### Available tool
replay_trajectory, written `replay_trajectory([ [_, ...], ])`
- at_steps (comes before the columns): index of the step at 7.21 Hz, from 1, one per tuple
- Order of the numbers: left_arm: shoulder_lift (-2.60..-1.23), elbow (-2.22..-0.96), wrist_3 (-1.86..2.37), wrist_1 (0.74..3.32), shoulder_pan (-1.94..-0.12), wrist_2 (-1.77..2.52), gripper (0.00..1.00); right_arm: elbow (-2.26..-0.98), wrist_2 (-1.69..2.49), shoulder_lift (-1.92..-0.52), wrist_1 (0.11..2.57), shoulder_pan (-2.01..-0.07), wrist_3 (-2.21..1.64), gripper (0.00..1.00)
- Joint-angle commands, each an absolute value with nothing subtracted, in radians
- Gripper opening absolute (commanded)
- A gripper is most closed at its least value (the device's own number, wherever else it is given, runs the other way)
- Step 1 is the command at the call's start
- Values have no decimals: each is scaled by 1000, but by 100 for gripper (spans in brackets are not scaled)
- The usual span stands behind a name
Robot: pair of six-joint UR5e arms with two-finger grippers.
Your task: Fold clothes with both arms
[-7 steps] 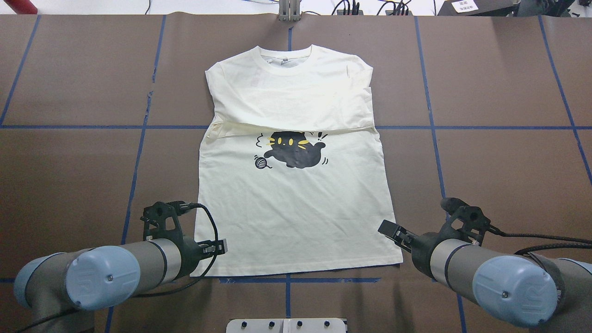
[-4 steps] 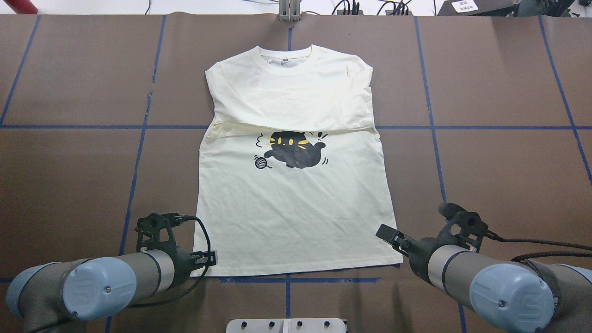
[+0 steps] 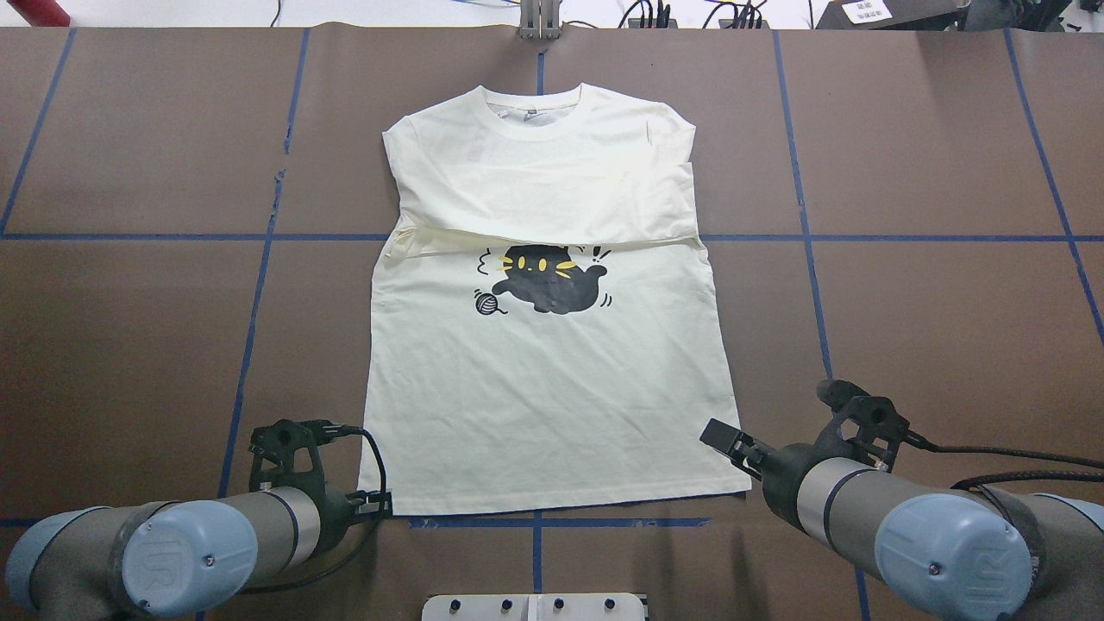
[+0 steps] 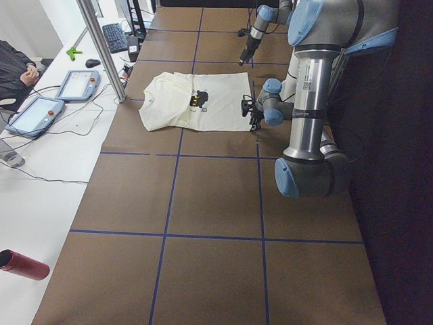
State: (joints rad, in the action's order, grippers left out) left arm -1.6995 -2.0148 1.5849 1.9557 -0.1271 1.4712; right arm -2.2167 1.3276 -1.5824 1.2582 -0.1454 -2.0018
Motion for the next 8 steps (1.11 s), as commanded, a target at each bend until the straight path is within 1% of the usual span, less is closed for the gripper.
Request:
replay_trajectory([
  [1, -1698, -2014, 1586, 1954, -109, 1470, 49, -2215, 1315, -1583, 1258, -140, -2002, 98],
  [2, -1698, -2014, 1586, 1954, -107, 1470, 48, -2215, 1313, -1585, 1258, -140, -2002, 98],
  [8, -1677, -2028, 1578, 1936, -112, 1474, 48, -2214, 1313, -1582, 1258, -140, -2002, 99],
])
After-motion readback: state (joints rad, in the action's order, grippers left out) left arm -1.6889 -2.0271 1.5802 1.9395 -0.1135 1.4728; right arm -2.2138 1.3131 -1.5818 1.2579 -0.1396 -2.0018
